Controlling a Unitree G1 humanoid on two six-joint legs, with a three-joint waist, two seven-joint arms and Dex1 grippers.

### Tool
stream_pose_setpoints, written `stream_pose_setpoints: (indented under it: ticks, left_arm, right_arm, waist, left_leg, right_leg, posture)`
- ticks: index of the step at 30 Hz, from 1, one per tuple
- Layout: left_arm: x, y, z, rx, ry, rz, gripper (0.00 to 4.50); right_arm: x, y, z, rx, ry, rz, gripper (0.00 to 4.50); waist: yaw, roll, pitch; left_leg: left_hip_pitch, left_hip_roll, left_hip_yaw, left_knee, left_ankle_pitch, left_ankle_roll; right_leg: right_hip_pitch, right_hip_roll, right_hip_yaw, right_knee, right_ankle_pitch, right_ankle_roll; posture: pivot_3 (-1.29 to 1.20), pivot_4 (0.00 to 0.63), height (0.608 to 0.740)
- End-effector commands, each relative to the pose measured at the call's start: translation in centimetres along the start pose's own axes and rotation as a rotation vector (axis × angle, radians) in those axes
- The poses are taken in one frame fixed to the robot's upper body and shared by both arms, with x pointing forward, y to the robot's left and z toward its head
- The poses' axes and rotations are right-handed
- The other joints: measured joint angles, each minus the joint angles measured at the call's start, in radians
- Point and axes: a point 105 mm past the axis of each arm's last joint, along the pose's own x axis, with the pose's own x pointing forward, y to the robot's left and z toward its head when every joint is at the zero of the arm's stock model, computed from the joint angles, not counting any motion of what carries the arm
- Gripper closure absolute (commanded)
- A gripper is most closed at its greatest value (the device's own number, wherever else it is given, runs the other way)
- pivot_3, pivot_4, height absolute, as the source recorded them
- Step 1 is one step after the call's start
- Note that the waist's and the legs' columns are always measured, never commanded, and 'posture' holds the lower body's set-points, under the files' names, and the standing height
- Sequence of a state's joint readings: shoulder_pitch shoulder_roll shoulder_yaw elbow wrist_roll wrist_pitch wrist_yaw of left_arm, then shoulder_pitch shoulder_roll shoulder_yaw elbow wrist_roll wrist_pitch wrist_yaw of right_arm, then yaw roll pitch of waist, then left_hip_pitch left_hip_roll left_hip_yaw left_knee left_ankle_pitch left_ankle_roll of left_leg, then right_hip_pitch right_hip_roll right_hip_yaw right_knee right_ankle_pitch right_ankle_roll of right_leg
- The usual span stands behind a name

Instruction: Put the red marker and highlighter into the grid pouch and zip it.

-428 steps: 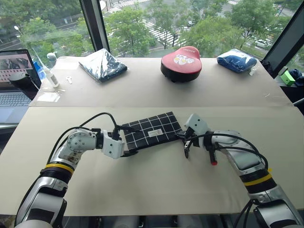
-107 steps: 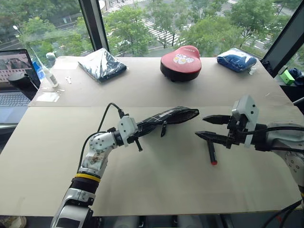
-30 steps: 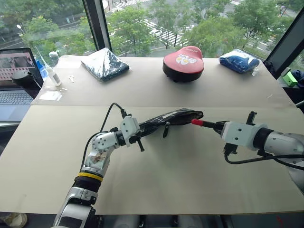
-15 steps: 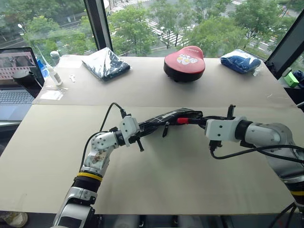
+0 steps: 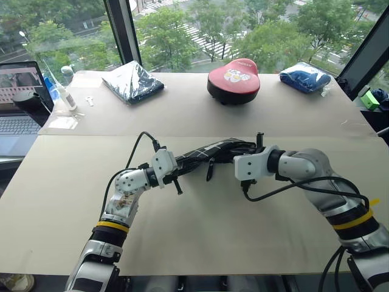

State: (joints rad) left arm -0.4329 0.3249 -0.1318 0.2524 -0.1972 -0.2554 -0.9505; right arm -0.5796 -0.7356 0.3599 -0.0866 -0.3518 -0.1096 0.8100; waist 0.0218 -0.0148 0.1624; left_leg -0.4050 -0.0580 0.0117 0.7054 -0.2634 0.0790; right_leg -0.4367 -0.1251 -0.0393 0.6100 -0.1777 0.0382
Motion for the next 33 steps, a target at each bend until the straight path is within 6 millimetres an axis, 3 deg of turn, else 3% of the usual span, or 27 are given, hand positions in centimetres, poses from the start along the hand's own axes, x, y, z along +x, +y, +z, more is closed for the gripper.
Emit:
stream_pose_setpoints:
  ticks: [1, 3, 5, 9, 18, 24, 26, 29, 33]
  left_arm:
    - [0.2, 0.3, 1.4, 0.035, -0.049, 0.008, 4.50]
    - [0.2, 0.3, 1.4, 0.036, -0.048, 0.011, 4.50]
    - [0.2, 0.3, 1.4, 0.036, -0.049, 0.015, 4.50]
    - [0.1, 0.3, 1.4, 0.036, -0.049, 0.021, 4.50]
    - [0.1, 0.3, 1.4, 0.034, -0.047, 0.031, 4.50]
    - [0.3, 0.4, 1.4, 0.028, -0.048, 0.025, 4.50]
    - [0.5, 0.5, 1.4, 0.030, -0.051, 0.026, 4.50]
    - [0.5, 0.6, 1.5, 0.032, -0.053, 0.029, 4.50]
    - [0.4, 0.5, 1.4, 0.031, -0.050, 0.028, 4.50]
  right_arm:
    - [0.3, -0.8, 1.5, -0.075, -0.069, -0.018, 3.99]
    - [0.5, 0.0, 2.0, -0.082, -0.106, 0.016, 3.99]
    - [0.6, 0.3, 1.9, -0.026, -0.115, 0.024, 3.00]
    - [0.3, -1.1, 0.0, 0.020, -0.038, -0.041, 1.78]
    - [-4.7, -4.8, -3.4, 0.176, 0.022, -0.256, 1.78]
    - [-7.3, -3.9, -4.4, 0.361, 0.029, -0.296, 1.78]
    - [-8.4, -4.2, -4.1, 0.561, -0.028, -0.330, 1.78]
    - [-9.6, -2.0, -1.8, 0.916, -0.162, -0.197, 1.78]
    - [-10.1, 2.2, 1.4, 1.142, -0.209, 0.028, 1.78]
  waist:
    - [0.000, 0.000, 0.000]
    - [-0.001, 0.000, 0.000]
    - [-0.003, 0.000, 0.000]
    - [-0.008, 0.000, 0.000]
    - [-0.007, 0.000, 0.000]
    - [-0.008, 0.000, 0.000]
    - [-0.008, 0.000, 0.000]
    - [-0.005, 0.000, 0.000]
    - [0.003, 0.000, 0.000]
  left_leg:
    - [0.000, 0.000, 0.000, 0.000, 0.000, 0.000]
    - [0.000, 0.000, 0.000, 0.000, 0.000, 0.000]
    - [0.000, 0.000, 0.000, 0.000, 0.000, 0.000]
    - [0.000, 0.000, 0.000, 0.000, 0.000, 0.000]
    - [0.000, 0.000, 0.000, 0.000, 0.000, 0.000]
    - [0.000, 0.000, 0.000, -0.001, -0.001, 0.001]
    - [0.000, 0.000, 0.000, -0.001, -0.001, 0.002]
    - [0.000, 0.001, 0.000, -0.001, -0.003, 0.005]
    - [-0.001, 0.002, -0.003, -0.001, -0.005, 0.007]
  right_leg:
    - [0.000, 0.000, 0.000, 0.000, 0.000, 0.000]
    - [0.000, 0.000, 0.000, 0.000, 0.000, 0.000]
    - [0.000, 0.000, 0.000, 0.000, 0.000, 0.000]
    - [0.000, 0.000, 0.000, 0.000, 0.000, 0.000]
    - [0.000, 0.000, 0.000, 0.000, 0.000, 0.000]
    - [0.000, 0.000, 0.001, 0.000, 0.000, 0.000]
    - [0.000, 0.000, 0.001, 0.000, 0.000, 0.000]
    - [0.000, -0.001, 0.001, 0.000, 0.000, 0.000]
    - [0.000, -0.003, 0.000, -0.001, 0.000, 0.000]
  posture:
    - [0.00, 0.150, 0.740]
    - [0.00, 0.150, 0.740]
    - [0.00, 0.150, 0.740]
    - [0.00, 0.150, 0.740]
    - [0.00, 0.150, 0.740]
    - [0.00, 0.150, 0.740]
    - [0.00, 0.150, 0.740]
    - [0.00, 0.150, 0.740]
    - [0.00, 0.150, 0.740]
